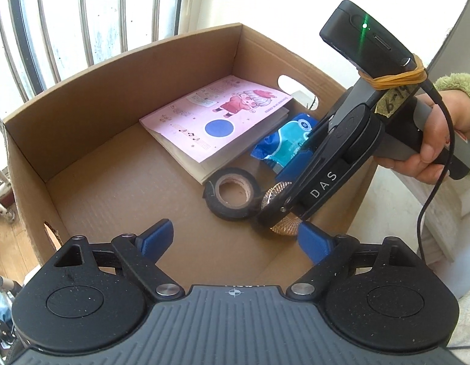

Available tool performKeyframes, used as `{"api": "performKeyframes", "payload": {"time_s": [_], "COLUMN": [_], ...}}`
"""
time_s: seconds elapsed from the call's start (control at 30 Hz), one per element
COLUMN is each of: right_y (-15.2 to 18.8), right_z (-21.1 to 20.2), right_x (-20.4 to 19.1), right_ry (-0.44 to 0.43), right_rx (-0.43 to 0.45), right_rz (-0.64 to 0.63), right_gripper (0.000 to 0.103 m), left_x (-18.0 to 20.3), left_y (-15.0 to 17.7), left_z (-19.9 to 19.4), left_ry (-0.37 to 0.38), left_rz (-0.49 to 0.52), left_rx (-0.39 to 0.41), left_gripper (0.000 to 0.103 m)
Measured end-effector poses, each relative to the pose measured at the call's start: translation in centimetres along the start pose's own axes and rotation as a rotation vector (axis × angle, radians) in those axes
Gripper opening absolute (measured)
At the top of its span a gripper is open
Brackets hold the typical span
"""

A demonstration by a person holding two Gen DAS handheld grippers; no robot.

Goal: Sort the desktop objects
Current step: 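Lower the jar into the box beside the black tape roll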

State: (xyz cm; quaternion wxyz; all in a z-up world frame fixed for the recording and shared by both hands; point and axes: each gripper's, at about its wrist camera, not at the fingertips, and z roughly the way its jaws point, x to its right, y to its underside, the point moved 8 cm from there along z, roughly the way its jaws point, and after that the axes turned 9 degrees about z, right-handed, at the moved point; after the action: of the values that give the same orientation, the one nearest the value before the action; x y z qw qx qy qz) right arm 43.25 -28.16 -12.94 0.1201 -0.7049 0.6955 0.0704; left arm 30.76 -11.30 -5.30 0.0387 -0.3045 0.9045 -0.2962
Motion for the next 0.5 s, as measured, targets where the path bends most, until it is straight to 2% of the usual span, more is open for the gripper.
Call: {"api": "performKeyframes", "payload": {"time_s": [0.23,0.5], "right_y": [0.2,-0.4], "right_z": [0.7,1.1], "right_x": [-0.6,-1.3], "right_ry": [0.014,-0.003], "right_rx": [-0.02,-0.129], "right_rz": [-0.082,-0.195], "right_gripper": [0.062,0.062], "left_x": [-0.8,-2.6], "left_y": [0.4,0.0], "left_z": [-1.2,-3.7], "left_ry": [-0.022,-0.07], "left_rz": [0.008,-0.048], "left_rx": [0.053,0.142], "left_gripper": [0.093,0.095]}}
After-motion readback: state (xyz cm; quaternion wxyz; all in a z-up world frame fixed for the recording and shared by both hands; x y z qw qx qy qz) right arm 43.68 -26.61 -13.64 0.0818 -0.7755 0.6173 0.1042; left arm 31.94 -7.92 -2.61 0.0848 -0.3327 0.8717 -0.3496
